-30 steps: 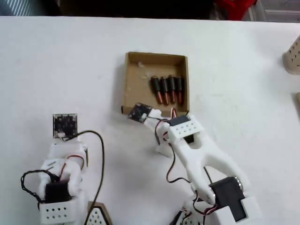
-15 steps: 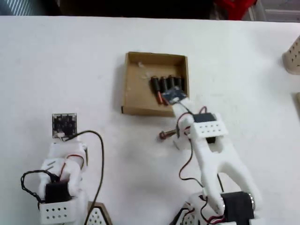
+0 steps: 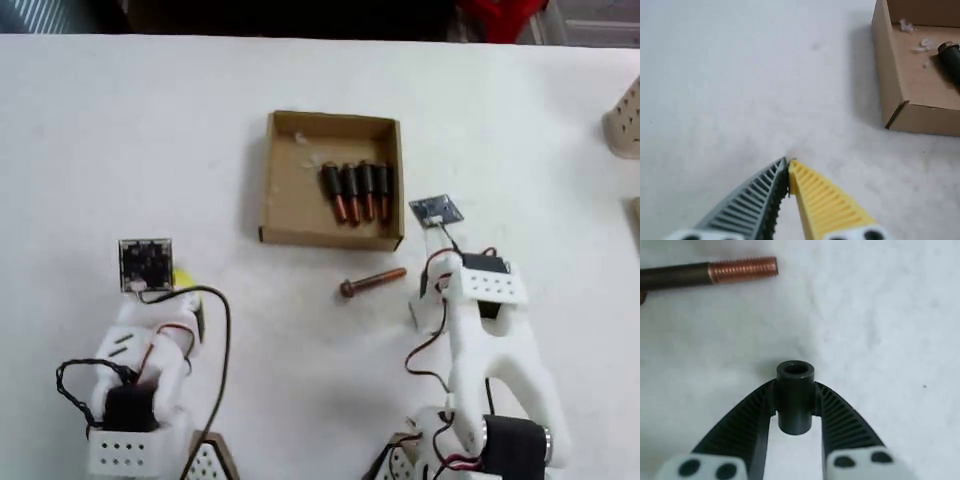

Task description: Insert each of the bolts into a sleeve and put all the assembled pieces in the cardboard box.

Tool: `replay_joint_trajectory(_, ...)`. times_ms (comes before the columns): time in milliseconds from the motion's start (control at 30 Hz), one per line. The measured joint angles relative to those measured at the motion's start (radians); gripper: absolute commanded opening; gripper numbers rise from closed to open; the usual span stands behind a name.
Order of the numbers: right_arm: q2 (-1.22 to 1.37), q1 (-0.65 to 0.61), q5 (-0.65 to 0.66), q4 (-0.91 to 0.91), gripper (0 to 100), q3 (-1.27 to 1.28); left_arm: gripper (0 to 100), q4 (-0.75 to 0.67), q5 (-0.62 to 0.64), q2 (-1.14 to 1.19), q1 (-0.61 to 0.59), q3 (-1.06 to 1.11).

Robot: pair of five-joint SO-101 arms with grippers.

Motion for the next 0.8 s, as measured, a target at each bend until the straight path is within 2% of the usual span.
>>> replay_joint_trajectory(267,0.000,0.009,0.000,-0.018,1.8,0.000,2,0.000,0.000,0.006,0.000,-0.003)
replay_joint_trajectory(367,0.000,0.009,0.000,-0.018,1.8,0.000,2,0.000,0.000,0.081,0.003,-0.051)
replay_joint_trajectory(633,0.000,0.009,0.000,-0.018,1.8,0.000,2,0.000,0.002,0.575,0.029,-0.368)
replay_joint_trajectory(800,0.000,0.009,0.000,-0.018,1.8,0.000,2,0.000,0.020,0.910,0.150,-0.537)
